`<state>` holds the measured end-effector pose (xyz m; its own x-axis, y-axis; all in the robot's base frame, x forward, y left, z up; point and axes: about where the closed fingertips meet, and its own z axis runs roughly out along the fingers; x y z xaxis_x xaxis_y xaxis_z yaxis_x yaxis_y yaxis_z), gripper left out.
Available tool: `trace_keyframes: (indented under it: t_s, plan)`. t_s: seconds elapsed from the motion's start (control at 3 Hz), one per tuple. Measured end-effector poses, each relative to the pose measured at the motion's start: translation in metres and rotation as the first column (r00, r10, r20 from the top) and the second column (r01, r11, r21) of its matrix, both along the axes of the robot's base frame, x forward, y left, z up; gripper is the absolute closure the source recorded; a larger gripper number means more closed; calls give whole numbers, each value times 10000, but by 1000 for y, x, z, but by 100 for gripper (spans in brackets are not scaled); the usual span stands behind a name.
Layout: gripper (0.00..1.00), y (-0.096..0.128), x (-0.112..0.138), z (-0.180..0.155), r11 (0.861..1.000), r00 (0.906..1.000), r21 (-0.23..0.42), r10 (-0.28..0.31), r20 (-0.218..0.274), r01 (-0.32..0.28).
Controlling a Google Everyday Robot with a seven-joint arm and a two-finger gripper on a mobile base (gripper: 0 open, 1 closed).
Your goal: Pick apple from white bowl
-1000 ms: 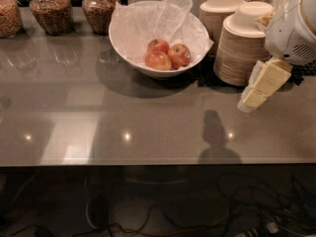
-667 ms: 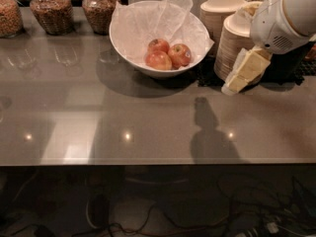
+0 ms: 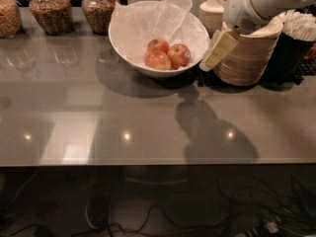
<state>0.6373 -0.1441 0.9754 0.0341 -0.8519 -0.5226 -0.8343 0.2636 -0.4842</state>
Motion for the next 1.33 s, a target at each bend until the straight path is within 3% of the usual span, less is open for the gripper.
trace_keyframes:
  t_s: [0.33,1.0,1.33]
  plan:
    - [0,14,36,-3,9994,9994,-27,338,-15,-338]
    - [0,44,75,-21,9951,9961,-484,848,-221,-858]
    - [19,51,85,-38,9929,9950,-770,865,-501,-902]
